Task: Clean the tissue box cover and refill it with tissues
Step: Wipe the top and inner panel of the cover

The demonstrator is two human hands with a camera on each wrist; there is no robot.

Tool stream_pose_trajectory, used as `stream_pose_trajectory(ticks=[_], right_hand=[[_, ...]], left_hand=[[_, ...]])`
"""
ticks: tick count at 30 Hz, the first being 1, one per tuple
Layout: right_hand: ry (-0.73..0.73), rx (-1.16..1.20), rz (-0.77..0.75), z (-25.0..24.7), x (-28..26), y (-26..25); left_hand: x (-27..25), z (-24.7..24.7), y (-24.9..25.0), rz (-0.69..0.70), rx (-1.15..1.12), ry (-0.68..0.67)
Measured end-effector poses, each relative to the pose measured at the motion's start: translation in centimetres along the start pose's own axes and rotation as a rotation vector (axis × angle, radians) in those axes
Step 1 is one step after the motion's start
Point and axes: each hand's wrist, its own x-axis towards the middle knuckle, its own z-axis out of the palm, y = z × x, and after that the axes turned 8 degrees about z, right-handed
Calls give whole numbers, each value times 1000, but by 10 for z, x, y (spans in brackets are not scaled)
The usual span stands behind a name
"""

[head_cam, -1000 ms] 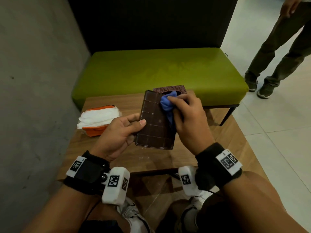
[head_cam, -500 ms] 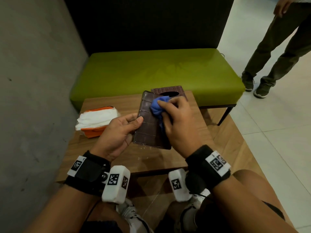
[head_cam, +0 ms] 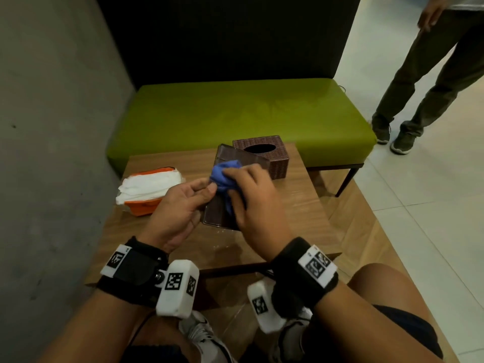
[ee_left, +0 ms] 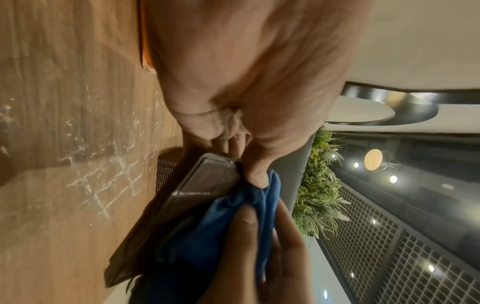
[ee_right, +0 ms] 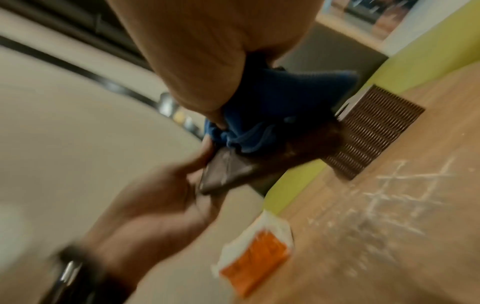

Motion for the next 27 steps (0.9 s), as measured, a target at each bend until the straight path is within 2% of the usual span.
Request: stream_pose_trajectory(ticks=[2,4,8,10,12,14,17,19,23,27], right_hand=[[-84,-49,-37,-3,-14,5],[-82,-106,-7,-9,-15,21],[161,-43,172,-13,8,34],[226,-41,174,-8,15,20],[181,4,124,0,11,4],[71,24,40,5,-4,-2],[-75,-46,-39,-1,-23,10],[-77,-50,19,-10,-22,25],[-76,-51,246,-27,-5,57],[-151,-75,352,-46,3,91]], left_hand=[[0,-8,3,24,-3,44],[-1,-16,4,22,15,60],[-2,-15,5,-33,26,14],[0,-10,5,-38,16,-1],[3,-6,5,-26,10,-13],[5,-8,5,-4,6,-13],[6,-14,7,9,5,26],[7,-17,8,2,16,52],[6,-12,10,-25,114,2],[8,-4,13,32,394,15]])
